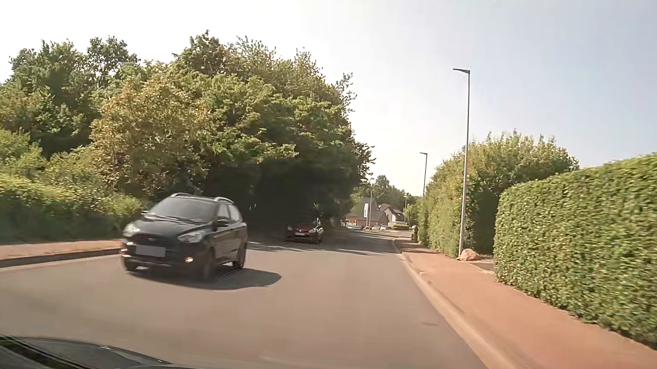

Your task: Follow the waypoints while adhering to traffic rules and regulations

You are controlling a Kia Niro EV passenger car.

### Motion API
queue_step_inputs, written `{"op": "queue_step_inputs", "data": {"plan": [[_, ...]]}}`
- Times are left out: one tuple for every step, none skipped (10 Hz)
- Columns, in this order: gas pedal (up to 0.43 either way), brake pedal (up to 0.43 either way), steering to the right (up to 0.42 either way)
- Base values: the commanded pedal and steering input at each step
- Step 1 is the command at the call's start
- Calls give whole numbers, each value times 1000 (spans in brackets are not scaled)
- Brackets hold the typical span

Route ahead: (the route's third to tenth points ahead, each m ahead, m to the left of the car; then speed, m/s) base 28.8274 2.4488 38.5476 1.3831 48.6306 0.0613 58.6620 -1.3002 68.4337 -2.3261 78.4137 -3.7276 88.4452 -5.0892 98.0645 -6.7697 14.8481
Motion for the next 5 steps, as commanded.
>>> {"op": "queue_step_inputs", "data": {"plan": [[157, 0, 14], [157, 0, 12], [157, 0, 10], [157, 0, 9], [157, 0, 8]]}}
